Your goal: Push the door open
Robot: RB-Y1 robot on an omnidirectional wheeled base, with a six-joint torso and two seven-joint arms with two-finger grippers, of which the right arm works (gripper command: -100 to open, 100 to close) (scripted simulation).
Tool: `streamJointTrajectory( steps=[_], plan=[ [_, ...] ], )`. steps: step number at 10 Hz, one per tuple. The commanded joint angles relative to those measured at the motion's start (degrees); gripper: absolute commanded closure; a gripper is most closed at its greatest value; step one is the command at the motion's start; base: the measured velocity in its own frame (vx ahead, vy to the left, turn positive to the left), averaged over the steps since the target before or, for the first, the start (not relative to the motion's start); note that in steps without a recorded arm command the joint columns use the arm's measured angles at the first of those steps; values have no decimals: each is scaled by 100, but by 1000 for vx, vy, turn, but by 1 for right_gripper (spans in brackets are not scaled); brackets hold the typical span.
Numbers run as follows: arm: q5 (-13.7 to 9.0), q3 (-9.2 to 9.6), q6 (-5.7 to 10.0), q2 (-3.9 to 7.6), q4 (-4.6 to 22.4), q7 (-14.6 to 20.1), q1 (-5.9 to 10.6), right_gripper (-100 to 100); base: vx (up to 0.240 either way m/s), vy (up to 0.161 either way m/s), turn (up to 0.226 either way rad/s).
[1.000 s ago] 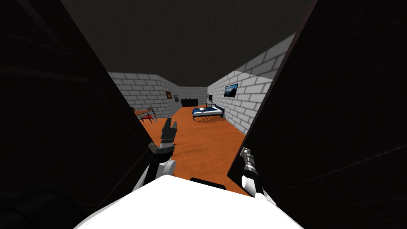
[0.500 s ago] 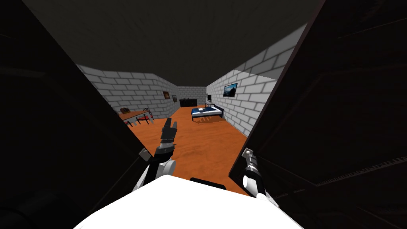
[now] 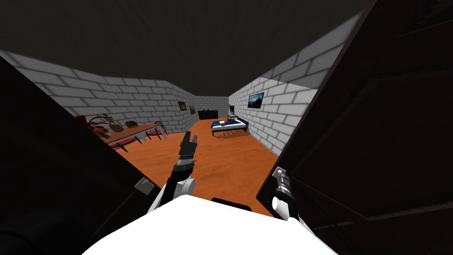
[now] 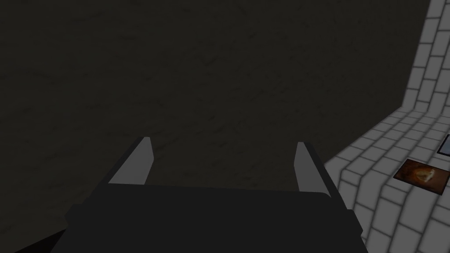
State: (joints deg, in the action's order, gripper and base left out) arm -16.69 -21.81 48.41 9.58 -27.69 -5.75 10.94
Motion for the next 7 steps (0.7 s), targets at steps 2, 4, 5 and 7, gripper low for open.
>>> streamJointTrajectory(
  steps=[2,4,5,7],
  plan=[
    [-117,-177,18,53,-40,-75,-26,100,223,-27,-42],
    [-117,-177,18,53,-40,-75,-26,100,94,8,-24],
    [-194,-292,34,77,-24,-124,-40,100,108,-14,-20],
    [-227,-341,40,87,-17,-145,-45,100,160,10,-36]
  ],
)
